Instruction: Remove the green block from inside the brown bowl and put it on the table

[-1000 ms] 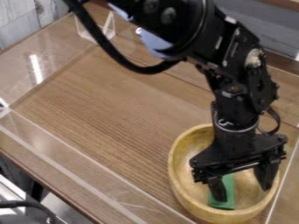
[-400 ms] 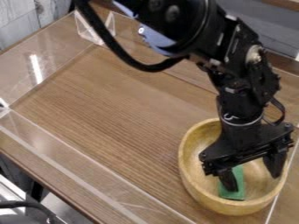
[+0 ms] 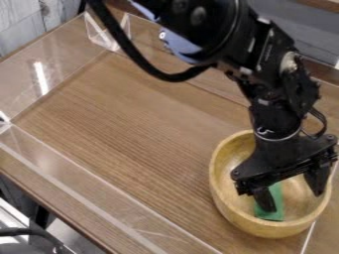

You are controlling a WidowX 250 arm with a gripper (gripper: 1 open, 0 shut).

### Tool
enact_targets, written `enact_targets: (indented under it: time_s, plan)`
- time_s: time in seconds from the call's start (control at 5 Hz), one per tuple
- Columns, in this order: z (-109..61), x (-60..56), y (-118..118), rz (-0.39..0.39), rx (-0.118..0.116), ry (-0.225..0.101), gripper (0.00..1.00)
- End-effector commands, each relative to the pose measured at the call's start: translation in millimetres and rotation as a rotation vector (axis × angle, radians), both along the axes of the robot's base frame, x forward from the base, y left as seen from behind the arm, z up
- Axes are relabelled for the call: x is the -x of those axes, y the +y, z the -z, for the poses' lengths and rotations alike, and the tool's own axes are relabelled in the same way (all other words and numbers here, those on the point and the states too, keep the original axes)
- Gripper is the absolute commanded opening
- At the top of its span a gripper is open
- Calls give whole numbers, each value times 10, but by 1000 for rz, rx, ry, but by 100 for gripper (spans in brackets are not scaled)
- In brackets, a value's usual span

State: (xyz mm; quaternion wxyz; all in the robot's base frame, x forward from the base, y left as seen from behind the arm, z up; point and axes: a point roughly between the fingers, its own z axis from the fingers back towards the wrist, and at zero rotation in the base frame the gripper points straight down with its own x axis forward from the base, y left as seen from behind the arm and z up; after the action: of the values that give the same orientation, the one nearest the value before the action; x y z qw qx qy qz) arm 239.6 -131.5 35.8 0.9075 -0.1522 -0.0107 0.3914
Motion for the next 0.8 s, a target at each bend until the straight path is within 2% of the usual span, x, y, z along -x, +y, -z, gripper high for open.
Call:
enact_targets:
  time_s: [0.0,0.2,0.4,0.6]
  plan:
    - [461,152,188,-1,-68,121,100]
    - [517,150,207,-7,-72,124,100]
    - [565,150,227,-13,-76,130,0]
    - [523,178,253,-21,-85,139,0]
